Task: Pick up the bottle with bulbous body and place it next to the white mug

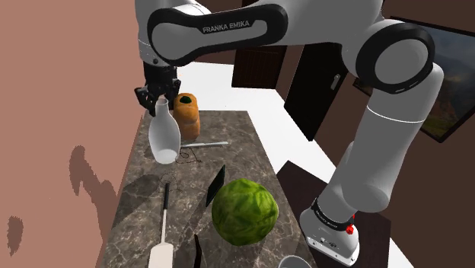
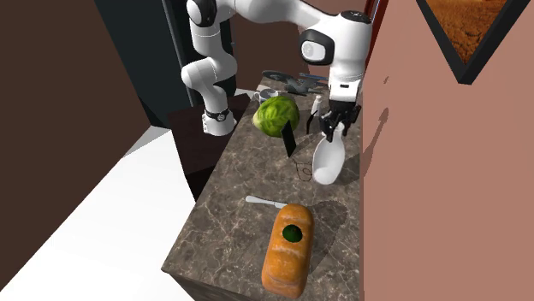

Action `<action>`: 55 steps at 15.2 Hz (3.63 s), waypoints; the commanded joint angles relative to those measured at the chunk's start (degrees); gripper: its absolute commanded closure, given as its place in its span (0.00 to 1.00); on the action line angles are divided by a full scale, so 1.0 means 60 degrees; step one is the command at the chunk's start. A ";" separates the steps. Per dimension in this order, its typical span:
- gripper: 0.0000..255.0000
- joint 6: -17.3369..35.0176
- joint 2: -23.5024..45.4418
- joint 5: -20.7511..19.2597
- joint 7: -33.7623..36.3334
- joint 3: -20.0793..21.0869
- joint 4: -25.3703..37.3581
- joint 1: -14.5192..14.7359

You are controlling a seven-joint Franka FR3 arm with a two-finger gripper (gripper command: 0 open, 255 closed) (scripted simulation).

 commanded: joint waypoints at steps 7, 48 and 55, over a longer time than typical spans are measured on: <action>1.00 -0.0996 -0.0086 0.0050 -0.0063 0.0020 0.0919 0.0017; 1.00 -0.5167 -0.6721 0.2497 0.3696 0.2144 -0.1137 0.1951; 1.00 -0.6230 -0.7045 0.3012 0.5063 0.3024 -0.0196 0.2253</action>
